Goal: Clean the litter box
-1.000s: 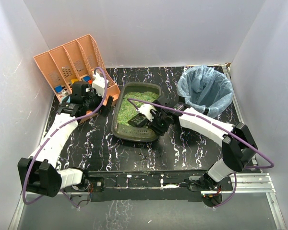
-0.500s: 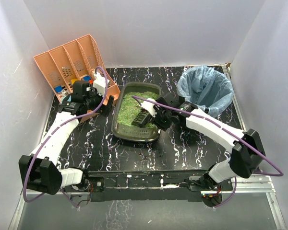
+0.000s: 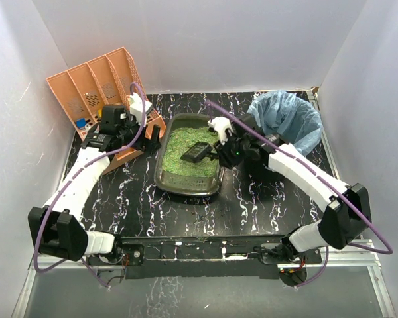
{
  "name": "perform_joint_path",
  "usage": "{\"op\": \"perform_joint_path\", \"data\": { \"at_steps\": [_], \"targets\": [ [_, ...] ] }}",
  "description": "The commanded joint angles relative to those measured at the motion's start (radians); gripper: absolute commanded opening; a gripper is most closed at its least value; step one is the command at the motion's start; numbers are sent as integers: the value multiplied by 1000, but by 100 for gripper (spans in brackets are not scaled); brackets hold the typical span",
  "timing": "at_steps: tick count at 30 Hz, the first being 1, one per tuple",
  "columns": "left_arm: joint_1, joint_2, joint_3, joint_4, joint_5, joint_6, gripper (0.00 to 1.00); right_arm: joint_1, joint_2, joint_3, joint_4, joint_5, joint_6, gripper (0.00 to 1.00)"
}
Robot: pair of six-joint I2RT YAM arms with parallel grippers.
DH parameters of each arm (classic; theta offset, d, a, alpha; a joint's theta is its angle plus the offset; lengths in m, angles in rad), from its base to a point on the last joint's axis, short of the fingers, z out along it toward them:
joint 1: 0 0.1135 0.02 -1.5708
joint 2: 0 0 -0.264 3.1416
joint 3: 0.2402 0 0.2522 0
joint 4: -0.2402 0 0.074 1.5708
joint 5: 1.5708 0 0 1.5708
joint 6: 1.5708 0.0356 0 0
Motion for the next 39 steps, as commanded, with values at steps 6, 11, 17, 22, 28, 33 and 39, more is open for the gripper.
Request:
{"op": "perform_joint_path", "data": {
  "at_steps": [6, 11, 17, 22, 28, 33, 39],
  "targets": [
    [6, 33, 136, 44, 171, -245, 97, -147, 19, 192, 169, -225, 228, 8],
    [5, 55, 239, 96, 219, -406, 97, -148, 81, 346, 243, -203, 358, 8],
    [5, 58, 264, 273, 344, -624, 97, -149, 125, 442, 395, -240, 549, 8],
    [2, 125, 252, 522, 455, -849, 96, -150, 166, 503, 475, -307, 680, 8],
    [-3, 210, 250, 844, 498, -1100, 95, -153, 228, 545, 578, -389, 835, 8],
    [-3, 236, 220, 1000, 484, -1226, 96, -154, 277, 538, 689, -466, 962, 8],
    [-1, 240, 156, 1128, 454, -1324, 97, -146, 324, 531, 780, -512, 1072, 8]
  ]
}}
